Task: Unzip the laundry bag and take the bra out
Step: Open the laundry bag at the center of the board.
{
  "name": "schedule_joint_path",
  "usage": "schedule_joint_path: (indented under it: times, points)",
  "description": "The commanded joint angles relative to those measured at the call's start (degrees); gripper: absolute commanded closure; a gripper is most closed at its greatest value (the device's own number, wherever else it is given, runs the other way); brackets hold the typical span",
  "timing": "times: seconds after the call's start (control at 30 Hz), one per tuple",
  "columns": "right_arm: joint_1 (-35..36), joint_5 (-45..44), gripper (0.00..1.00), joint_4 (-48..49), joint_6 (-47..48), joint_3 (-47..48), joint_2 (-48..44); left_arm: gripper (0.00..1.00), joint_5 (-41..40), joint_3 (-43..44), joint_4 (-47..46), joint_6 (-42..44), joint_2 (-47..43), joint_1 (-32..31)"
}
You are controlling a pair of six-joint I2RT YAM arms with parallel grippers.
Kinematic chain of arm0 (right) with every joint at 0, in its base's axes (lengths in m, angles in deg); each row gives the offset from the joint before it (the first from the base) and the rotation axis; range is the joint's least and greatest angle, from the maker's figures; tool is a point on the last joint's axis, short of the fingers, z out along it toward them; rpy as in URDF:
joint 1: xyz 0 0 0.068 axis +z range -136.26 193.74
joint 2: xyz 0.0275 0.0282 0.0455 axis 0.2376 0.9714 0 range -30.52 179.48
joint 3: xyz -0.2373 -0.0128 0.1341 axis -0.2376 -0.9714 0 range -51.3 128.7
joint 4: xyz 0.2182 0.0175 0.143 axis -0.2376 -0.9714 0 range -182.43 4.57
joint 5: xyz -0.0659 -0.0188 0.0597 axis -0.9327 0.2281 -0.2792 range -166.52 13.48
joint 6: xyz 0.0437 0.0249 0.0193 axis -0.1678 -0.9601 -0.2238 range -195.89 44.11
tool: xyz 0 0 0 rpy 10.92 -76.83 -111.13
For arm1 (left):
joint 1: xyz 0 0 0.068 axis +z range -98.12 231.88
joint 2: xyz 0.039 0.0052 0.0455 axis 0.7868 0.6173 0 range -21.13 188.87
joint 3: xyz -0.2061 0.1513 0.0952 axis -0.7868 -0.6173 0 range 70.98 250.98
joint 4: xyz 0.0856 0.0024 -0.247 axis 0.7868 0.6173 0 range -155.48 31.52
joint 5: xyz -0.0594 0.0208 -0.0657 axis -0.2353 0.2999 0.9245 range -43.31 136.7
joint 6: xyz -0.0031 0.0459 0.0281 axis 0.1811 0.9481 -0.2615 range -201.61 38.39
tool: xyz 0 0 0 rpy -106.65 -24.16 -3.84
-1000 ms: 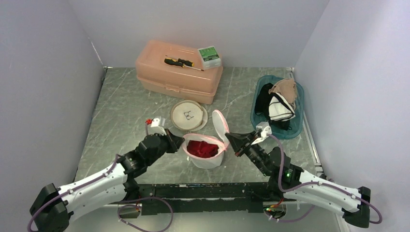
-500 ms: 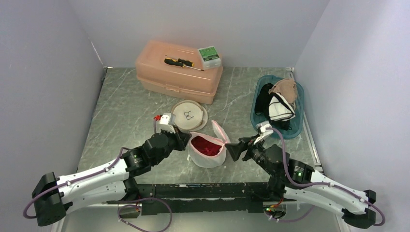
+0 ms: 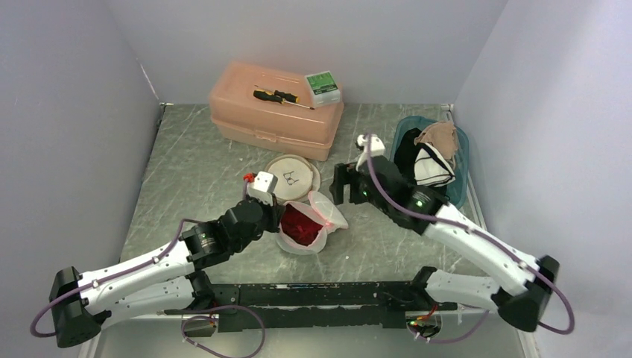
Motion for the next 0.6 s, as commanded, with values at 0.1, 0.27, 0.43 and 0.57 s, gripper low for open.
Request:
schedule_joint_path:
  times: [0.1,0.27,0.43,0.57]
  points:
    - [-6.97,17.16,0.14,2.57,3.67,5.63,13.34,0.97,-1.54,2.24,9.95,-5.71,-1.35,-0.34]
    - [-6.99,21.57,0.14,2.64,5.05,11.84,22.78,0.97,0.52,-0.4,10.91,-11.29,0.89,-0.33]
    - [-6.87,21.2,0.14,-0.66,6.67,20.01,31.01,0.97,3.3,-5.27,5.92,-15.95,2.88,-0.35]
    - [-6.2,19.0,0.14,-4.26,8.62,26.2,37.97,0.97,4.6,-7.33,2.13,-16.79,4.51,-0.33]
